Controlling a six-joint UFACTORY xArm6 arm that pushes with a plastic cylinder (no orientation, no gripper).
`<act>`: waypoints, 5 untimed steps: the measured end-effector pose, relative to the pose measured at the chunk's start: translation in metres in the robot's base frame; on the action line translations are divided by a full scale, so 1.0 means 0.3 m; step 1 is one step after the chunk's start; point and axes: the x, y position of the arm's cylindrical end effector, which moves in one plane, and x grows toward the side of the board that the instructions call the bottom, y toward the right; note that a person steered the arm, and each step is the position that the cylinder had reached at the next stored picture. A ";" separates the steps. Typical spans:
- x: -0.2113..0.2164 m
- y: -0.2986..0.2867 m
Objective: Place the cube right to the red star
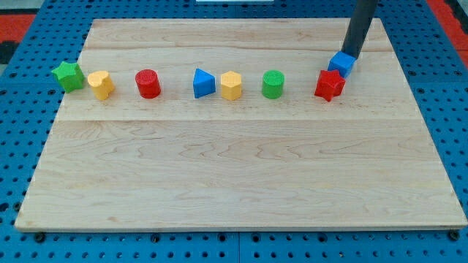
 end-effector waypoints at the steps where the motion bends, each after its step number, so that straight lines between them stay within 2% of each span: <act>1: -0.141 -0.121; 3: -0.068 -0.096; 4: 0.006 -0.183; 5: 0.094 -0.032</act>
